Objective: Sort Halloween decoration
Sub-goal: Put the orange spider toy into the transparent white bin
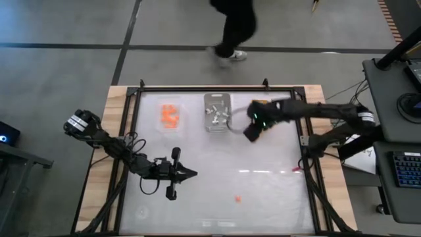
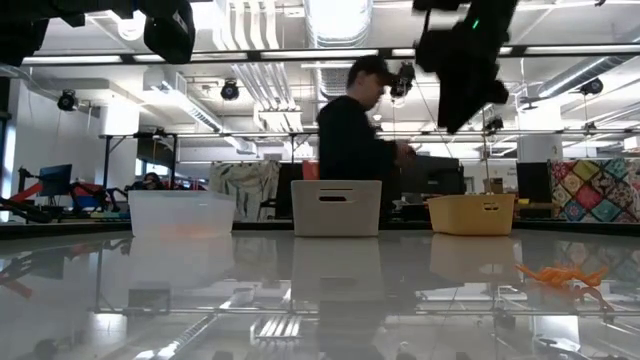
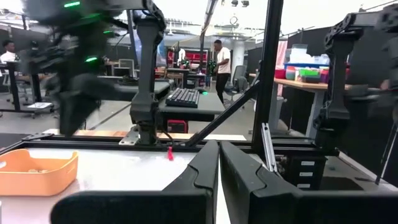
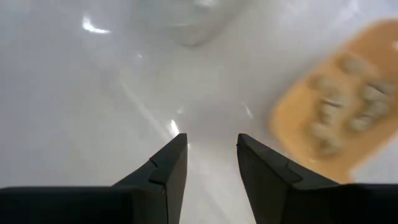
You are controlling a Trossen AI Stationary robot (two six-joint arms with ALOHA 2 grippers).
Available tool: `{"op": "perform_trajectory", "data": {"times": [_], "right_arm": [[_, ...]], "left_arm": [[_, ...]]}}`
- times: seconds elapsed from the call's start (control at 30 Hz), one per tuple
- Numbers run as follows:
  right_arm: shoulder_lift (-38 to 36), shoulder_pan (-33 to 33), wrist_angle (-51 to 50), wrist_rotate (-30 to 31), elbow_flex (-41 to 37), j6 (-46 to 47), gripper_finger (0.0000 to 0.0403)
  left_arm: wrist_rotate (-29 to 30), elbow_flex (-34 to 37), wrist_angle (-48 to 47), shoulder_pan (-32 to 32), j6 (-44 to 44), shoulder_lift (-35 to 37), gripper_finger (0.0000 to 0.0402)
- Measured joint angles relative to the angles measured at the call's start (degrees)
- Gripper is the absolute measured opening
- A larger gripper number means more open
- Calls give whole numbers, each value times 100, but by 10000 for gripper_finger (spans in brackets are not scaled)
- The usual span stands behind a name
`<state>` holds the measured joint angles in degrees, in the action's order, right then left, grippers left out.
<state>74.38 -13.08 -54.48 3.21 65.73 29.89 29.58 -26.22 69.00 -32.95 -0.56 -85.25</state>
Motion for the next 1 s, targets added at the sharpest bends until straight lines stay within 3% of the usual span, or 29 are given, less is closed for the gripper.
{"op": "perform_trajectory", "data": {"times": [0.23,0.47,0.7,1.0], "right_arm": [[-632,2407,1372,816,-664,296,121],[-466,4299,3162,1273,-1452,253,111],[54,5169,4431,1549,-1880,582,100],[1265,5486,5058,1701,-1769,656,83]], "left_arm": [[1,-4,-11,7,2,0,0],[2,-7,-9,7,31,0,0],[2,-79,-12,15,89,0,0],[-7,-356,-195,15,153,0,0]]}}
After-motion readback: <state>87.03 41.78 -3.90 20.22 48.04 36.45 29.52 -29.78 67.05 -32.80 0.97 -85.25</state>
